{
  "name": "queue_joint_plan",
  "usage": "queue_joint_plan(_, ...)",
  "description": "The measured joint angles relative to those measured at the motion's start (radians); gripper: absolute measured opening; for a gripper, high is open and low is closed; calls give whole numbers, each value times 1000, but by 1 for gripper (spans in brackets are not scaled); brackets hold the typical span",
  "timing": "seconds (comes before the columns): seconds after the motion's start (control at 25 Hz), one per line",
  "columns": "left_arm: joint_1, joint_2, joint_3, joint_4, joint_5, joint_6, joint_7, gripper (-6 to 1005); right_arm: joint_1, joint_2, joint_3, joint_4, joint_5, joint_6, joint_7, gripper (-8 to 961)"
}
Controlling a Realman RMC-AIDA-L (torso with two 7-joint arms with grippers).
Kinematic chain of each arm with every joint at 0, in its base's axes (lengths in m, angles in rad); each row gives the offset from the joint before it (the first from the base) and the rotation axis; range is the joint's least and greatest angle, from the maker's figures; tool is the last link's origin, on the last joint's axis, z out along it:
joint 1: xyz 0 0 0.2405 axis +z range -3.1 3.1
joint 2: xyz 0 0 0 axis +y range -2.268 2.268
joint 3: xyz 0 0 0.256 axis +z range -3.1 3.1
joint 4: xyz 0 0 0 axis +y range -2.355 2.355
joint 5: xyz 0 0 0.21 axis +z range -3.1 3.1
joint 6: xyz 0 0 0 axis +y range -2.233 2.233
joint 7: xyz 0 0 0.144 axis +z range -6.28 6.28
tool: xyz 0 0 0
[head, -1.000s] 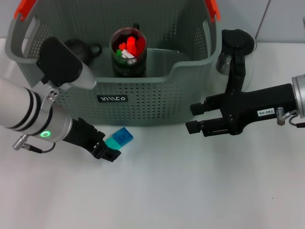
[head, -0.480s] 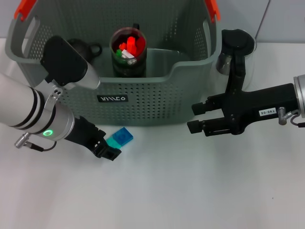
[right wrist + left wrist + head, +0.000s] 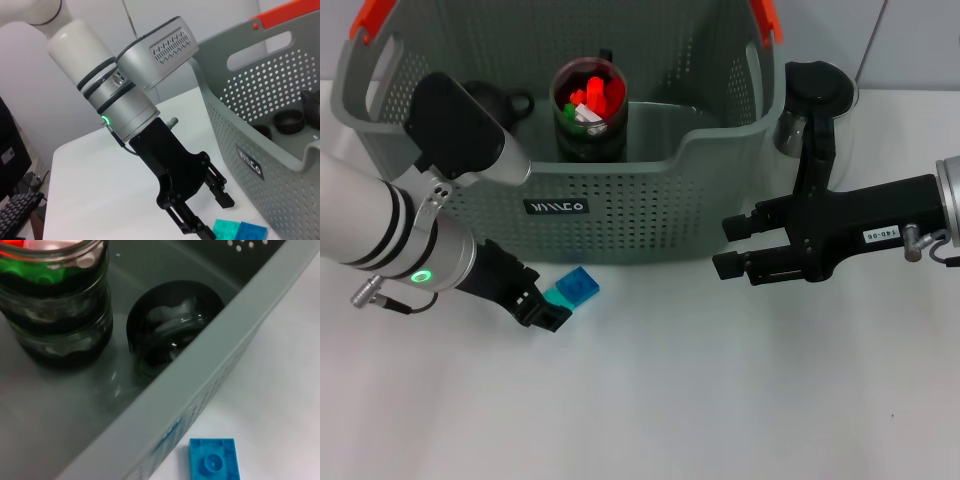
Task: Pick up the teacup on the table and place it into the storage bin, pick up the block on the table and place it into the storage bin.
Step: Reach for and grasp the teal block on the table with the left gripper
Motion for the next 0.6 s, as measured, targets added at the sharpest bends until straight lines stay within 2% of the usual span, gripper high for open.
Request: queue_joint_plan(0.6,-4,0,44,-52,27,-83,-2,671,-4,0,0,0,0,-2,-2,610)
